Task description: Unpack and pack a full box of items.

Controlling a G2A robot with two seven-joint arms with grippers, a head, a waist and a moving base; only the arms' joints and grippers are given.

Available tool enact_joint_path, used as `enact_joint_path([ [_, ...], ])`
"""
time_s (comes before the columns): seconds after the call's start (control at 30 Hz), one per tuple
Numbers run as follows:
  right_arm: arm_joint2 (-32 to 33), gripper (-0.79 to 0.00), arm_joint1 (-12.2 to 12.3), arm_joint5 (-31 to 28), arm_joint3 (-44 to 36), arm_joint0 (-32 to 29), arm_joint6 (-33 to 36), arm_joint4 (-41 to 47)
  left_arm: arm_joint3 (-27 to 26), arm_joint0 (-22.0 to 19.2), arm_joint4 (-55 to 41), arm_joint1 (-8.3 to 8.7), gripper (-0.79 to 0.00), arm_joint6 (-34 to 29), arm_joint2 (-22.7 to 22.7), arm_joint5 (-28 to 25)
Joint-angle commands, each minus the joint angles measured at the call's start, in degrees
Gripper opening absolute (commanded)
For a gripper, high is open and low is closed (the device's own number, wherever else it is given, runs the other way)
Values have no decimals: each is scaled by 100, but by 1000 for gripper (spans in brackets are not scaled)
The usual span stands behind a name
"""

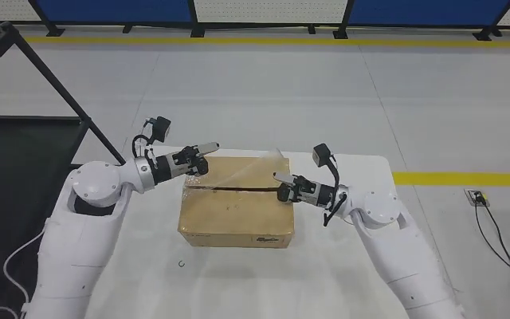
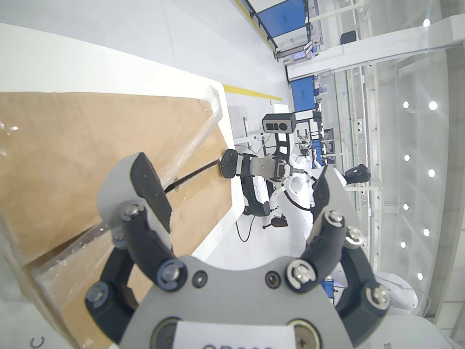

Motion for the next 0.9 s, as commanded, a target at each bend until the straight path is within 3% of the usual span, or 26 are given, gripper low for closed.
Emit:
enact_joint_path([
  [0.0, 0, 0, 0, 2, 0, 0, 5, 1, 19, -7, 8, -1, 0, 10, 14, 12],
  [0.33, 98, 0, 5, 127, -140, -118, -208, 279, 3, 52, -164, -21, 0, 268, 60, 6],
  [0.87, 77, 0, -3, 413, 239, 102, -188, 642, 1363, -1063, -445, -430, 0, 582, 1327, -446],
])
